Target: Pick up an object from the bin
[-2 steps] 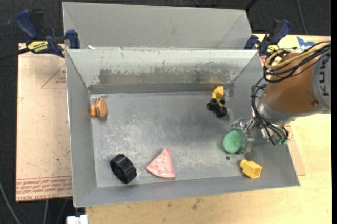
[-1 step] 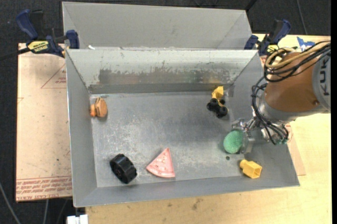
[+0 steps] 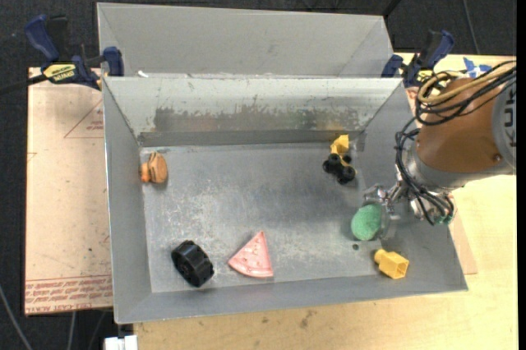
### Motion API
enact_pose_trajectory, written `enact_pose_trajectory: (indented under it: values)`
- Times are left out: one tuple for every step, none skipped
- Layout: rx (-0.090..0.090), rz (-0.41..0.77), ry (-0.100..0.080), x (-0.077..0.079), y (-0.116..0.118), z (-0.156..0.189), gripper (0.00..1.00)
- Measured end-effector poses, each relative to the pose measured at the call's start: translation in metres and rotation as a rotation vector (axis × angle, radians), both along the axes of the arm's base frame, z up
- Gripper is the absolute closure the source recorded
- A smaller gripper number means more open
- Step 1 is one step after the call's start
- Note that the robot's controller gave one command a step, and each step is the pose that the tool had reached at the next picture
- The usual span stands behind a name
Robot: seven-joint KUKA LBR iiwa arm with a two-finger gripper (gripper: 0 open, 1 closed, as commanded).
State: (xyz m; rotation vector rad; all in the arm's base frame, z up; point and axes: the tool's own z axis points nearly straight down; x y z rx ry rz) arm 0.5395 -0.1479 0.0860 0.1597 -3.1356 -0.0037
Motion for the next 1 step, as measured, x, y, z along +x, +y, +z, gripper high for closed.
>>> enact_pose_trajectory:
  values:
    - [0.001, 0.001, 0.004, -0.0009, 0.0005, 0.021, 1.0]
